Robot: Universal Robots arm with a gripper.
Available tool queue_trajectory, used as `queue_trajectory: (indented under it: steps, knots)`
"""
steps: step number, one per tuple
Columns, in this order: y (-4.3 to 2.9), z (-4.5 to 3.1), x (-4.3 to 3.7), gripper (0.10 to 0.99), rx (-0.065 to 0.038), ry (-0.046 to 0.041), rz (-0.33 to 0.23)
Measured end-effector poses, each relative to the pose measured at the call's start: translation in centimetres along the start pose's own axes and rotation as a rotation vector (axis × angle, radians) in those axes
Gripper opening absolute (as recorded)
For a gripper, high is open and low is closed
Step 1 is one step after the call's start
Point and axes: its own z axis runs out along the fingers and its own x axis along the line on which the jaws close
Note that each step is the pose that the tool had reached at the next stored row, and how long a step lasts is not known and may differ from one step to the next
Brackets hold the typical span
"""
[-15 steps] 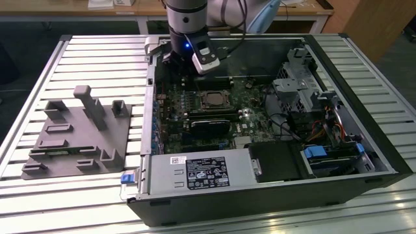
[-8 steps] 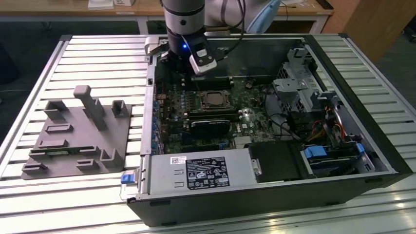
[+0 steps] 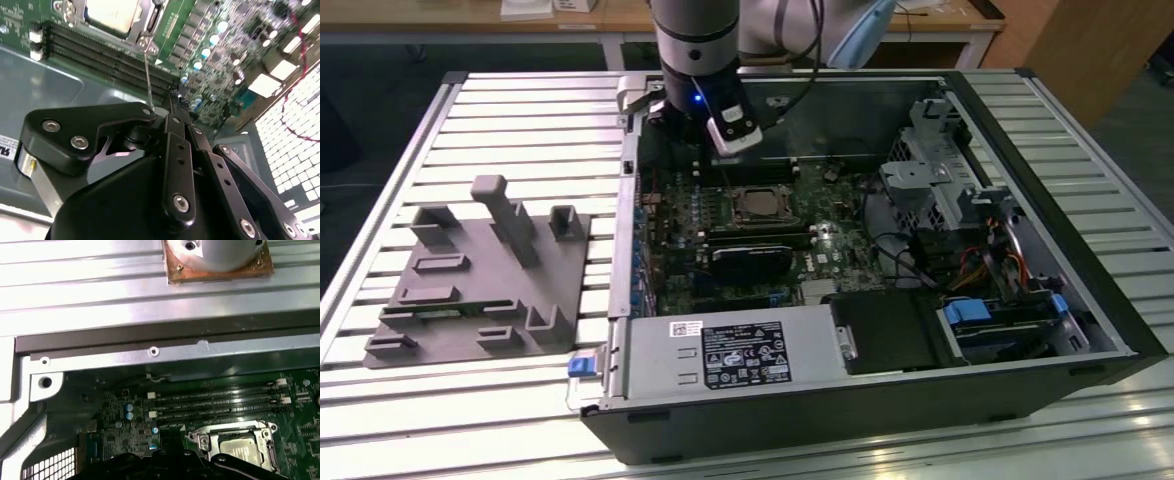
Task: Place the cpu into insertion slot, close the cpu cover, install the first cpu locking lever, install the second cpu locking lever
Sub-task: 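Install the first cpu locking lever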
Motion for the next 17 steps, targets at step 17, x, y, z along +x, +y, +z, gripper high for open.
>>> queue_trajectory:
  steps: [17]
  knots:
    - [-0.03, 0.57, -1.35, 0.106, -0.039, 0.0049, 0.001]
